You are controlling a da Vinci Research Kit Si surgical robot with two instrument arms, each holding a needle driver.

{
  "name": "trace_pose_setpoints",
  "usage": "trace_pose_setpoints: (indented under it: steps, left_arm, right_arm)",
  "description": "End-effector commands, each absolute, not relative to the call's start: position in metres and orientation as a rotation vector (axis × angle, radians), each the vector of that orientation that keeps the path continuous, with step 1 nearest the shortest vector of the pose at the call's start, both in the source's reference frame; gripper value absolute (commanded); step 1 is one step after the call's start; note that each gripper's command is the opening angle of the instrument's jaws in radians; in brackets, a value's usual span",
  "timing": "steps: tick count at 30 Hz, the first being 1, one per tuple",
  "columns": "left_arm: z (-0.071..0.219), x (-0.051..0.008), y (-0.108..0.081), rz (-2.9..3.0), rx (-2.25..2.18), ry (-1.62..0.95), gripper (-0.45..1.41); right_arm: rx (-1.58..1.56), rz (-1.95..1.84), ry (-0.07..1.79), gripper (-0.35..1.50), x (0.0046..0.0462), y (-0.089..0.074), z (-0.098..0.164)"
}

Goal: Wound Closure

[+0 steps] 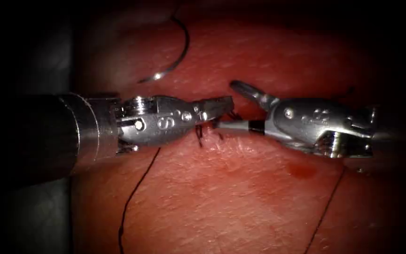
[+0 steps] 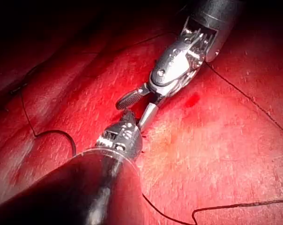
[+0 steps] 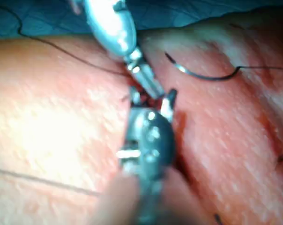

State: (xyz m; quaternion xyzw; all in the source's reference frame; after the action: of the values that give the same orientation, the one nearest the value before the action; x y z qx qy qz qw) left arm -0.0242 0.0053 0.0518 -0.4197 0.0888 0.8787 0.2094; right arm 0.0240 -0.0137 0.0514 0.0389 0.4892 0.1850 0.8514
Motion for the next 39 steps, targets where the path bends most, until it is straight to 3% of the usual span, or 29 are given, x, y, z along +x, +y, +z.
trace_pose_setpoints:
  steps: [1, 33, 36, 39]
  left_arm:
    - [0.0524, -0.0248, 0.0051, 2.444, -1.172, 0.244, -0.45]
    - [0.0509, -0.0252, 0.0048, 2.438, -1.194, 0.224, -0.45]
    - [0.0509, -0.0251, 0.0049, 2.438, -1.195, 0.223, -0.45]
    - [0.0509, -0.0251, 0.0049, 2.438, -1.198, 0.221, -0.45]
  right_arm:
    - [0.086, 0.385, 1.029, 1.15, 0.0251, -0.0149, 0.0524]
    - [0.049, 0.405, 1.050, 1.09, 0.0273, -0.0140, 0.0543]
    - [0.043, 0.396, 1.072, 1.06, 0.0276, -0.0141, 0.0542]
    - [0.043, 0.375, 1.087, 0.88, 0.0276, -0.0143, 0.0540]
